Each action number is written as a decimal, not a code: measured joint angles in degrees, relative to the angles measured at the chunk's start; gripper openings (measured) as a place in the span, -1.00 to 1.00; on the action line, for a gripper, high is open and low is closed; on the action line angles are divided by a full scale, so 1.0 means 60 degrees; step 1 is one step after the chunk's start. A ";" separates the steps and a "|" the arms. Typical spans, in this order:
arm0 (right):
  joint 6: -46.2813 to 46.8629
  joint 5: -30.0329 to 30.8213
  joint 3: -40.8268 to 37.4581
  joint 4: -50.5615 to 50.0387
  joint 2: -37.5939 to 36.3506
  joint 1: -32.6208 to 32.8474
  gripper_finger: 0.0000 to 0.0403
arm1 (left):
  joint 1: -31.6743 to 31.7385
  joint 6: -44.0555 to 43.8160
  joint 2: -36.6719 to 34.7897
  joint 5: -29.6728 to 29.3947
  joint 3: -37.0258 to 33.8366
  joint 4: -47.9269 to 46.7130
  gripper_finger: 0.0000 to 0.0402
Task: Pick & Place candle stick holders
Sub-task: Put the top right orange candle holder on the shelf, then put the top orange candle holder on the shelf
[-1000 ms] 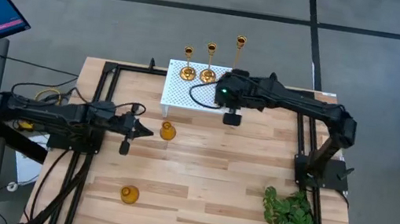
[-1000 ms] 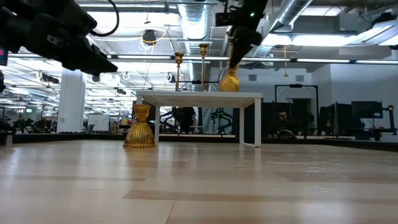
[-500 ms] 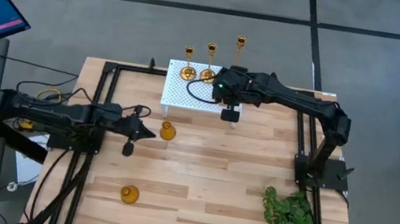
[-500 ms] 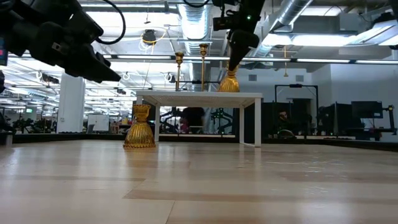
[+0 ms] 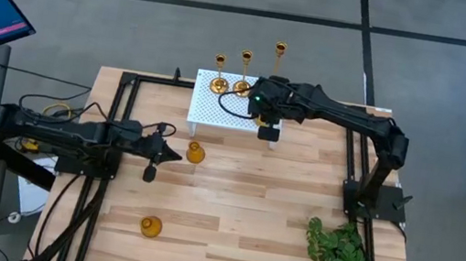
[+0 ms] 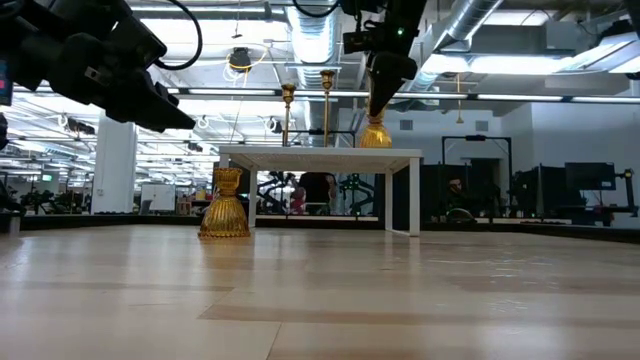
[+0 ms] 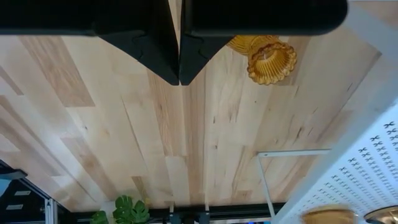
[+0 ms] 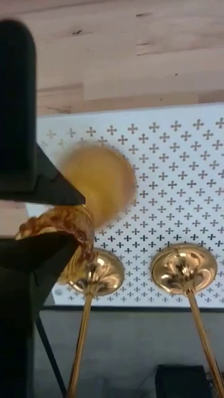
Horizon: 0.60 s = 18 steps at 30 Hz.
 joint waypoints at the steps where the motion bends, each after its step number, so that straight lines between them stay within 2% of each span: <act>1: -0.0003 -0.0016 -0.0008 -0.0012 0.0008 0.0002 -0.60 | 0.0000 0.0000 0.0000 0.0000 0.0000 0.0000 -0.94; 9: 0.0000 -0.0024 0.0008 0.0033 0.0017 0.0007 -0.41 | 0.0000 0.0000 0.0000 0.0000 0.0000 0.0000 -0.94; 18: 0.0000 -0.0018 0.1075 -0.0361 0.0022 0.0126 -0.40 | 0.0000 -0.0004 0.0000 0.0000 0.0000 0.0011 -0.94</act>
